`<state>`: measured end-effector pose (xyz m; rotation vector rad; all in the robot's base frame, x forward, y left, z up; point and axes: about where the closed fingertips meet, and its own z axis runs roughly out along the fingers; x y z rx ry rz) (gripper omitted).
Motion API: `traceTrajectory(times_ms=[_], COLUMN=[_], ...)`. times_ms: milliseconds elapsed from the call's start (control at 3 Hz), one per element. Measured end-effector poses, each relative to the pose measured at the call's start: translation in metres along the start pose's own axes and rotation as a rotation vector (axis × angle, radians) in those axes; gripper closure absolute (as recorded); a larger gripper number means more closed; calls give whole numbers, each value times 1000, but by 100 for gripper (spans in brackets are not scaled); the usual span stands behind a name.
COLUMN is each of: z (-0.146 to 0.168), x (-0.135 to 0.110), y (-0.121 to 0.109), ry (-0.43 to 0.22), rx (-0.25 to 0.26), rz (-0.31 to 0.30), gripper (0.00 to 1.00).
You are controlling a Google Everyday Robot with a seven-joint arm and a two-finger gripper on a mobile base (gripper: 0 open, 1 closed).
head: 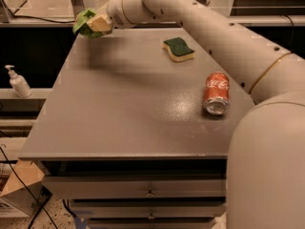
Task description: Pick green rice chip bag
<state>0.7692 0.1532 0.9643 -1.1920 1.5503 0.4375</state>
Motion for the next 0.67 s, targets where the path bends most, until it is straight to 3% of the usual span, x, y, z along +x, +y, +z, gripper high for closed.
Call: traceTrajectory(times_ms=[333,667], z=[-39,-40], x=[-49,-52], y=[-11,-11], ry=[-51,-54], rx=[45,47], rz=[-115,-126], gripper=[100,100])
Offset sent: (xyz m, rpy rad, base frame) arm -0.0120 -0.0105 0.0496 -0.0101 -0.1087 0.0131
